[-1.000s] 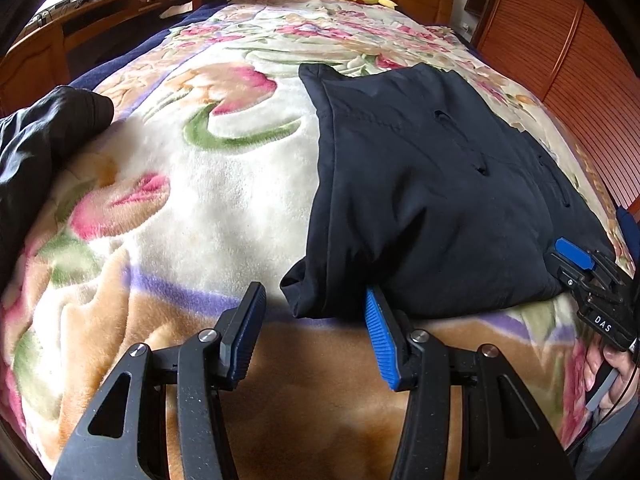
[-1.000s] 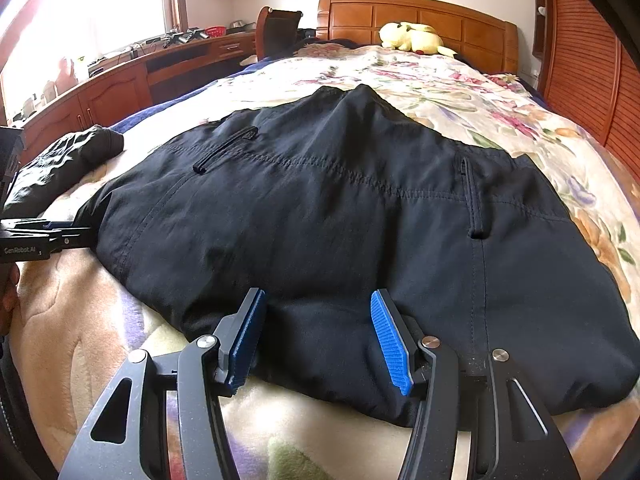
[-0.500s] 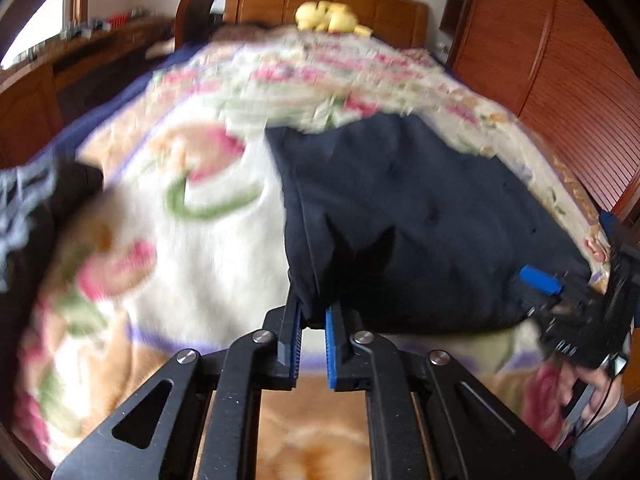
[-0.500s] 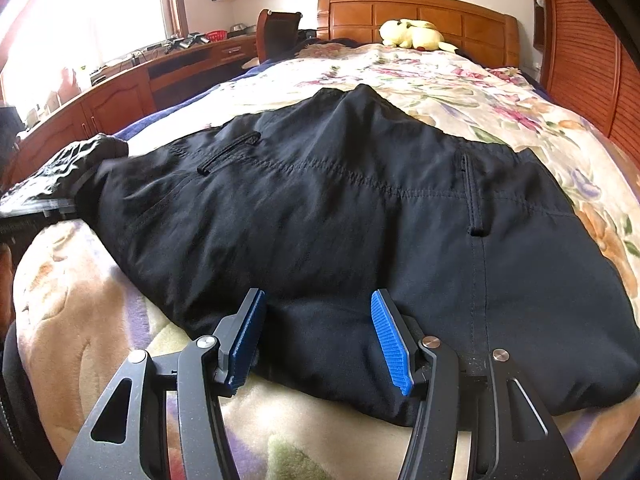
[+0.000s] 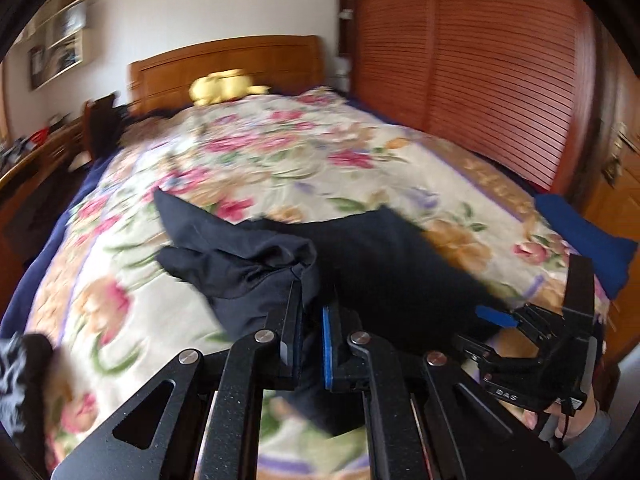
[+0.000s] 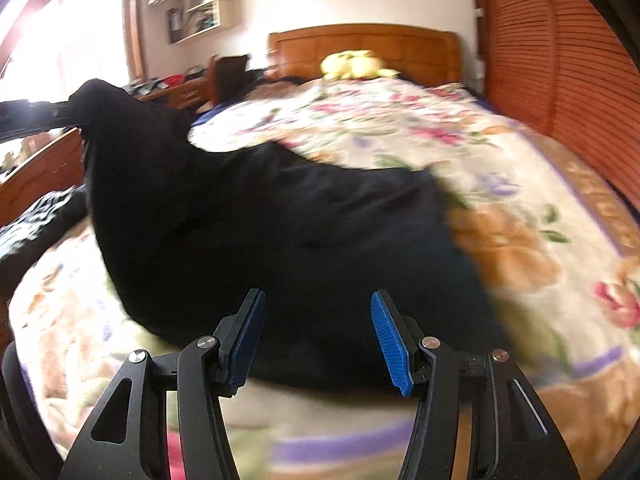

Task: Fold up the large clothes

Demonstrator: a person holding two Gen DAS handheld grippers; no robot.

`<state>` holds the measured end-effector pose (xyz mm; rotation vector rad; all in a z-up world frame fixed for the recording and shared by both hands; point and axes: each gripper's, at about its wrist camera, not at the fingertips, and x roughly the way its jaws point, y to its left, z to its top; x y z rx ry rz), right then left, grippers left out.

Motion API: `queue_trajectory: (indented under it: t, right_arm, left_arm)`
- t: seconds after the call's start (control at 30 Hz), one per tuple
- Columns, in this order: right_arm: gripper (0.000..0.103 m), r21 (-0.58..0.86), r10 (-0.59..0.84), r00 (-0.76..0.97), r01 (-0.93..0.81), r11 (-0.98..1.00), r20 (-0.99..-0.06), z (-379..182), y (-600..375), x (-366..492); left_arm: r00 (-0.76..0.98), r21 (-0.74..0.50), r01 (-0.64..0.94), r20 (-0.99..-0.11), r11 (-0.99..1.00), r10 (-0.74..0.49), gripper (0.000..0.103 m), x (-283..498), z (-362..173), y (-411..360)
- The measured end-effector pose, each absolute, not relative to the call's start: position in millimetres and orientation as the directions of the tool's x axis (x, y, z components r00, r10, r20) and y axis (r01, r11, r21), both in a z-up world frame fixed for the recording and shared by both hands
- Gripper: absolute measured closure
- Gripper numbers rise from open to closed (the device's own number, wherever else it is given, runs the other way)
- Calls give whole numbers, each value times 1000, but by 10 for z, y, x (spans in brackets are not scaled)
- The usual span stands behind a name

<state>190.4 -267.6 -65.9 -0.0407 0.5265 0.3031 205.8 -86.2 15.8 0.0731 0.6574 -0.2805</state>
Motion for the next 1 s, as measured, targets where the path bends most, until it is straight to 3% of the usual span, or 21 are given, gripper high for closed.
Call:
queue_trajectory:
  t: [0.3, 0.63, 0.7, 0.83, 1.0]
  right_arm:
    - [46, 134, 221, 847, -178, 975, -484, -638, -3360, 1889]
    - [46, 127, 212, 850, -171, 977, -482, -625, -3369, 1846]
    - [46, 125, 214, 851, -175, 977, -480, -622, -3378, 1831]
    - [46, 134, 228, 853, -187, 973, -470, -609, -3385, 1872]
    - [46, 148, 267, 861, -225, 963, -433, -527, -3341, 1896]
  left_arm:
    - [670, -28, 439, -656, 898, -348, 96, 2246, 6, -1885]
    - [595, -8, 431, -750, 902, -291, 95, 2204, -460, -2047]
    - [601, -5, 423, -747, 906, -285, 91, 2154, -397, -2007]
    - [626, -37, 433, -706, 901, -330, 73, 2000, -156, -1886]
    - [657, -59, 437, -661, 898, -363, 69, 1705, 102, -1652]
